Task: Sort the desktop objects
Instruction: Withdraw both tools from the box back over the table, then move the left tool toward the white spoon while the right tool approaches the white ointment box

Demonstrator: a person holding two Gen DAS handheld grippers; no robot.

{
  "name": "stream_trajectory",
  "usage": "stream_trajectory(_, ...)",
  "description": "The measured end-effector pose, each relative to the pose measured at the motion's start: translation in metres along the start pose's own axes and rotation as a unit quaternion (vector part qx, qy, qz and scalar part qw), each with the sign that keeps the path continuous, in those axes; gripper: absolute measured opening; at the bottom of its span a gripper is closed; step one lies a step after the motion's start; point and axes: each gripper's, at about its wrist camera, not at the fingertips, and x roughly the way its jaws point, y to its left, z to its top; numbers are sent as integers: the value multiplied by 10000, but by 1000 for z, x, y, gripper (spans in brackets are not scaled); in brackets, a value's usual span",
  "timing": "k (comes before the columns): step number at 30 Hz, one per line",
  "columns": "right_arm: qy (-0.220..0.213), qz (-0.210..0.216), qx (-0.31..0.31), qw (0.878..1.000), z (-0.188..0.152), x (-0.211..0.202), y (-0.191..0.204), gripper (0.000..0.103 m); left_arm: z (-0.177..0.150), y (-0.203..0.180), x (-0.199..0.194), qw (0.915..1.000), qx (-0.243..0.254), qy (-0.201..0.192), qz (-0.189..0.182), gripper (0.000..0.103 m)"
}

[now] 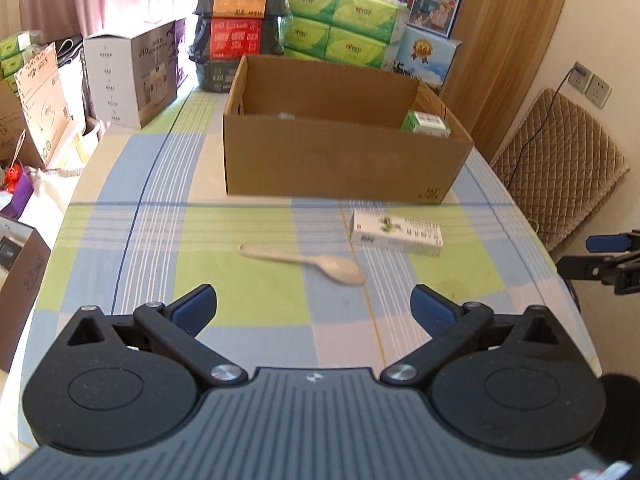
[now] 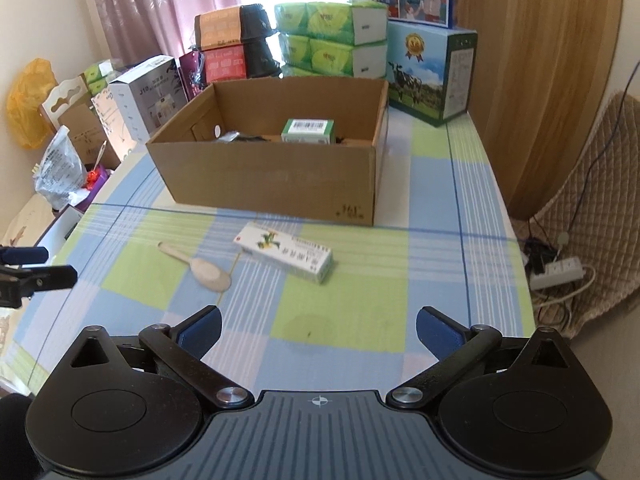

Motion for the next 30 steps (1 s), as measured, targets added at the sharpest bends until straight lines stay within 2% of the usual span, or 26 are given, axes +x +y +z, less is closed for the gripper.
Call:
stream_trajectory(5, 140, -22, 63, 9999, -17, 3, -6, 101, -17, 1, 2, 9999, 50, 123, -35, 101)
stream_trajectory(11, 243, -5, 161, 9996, -28, 5, -13, 101, -23, -1, 5, 9995, 247, 170, -88, 101)
stream_trajectory(30, 423, 46, -29, 9991, -35, 22, -10, 101, -29, -9, 27, 9952, 832, 485, -179, 101)
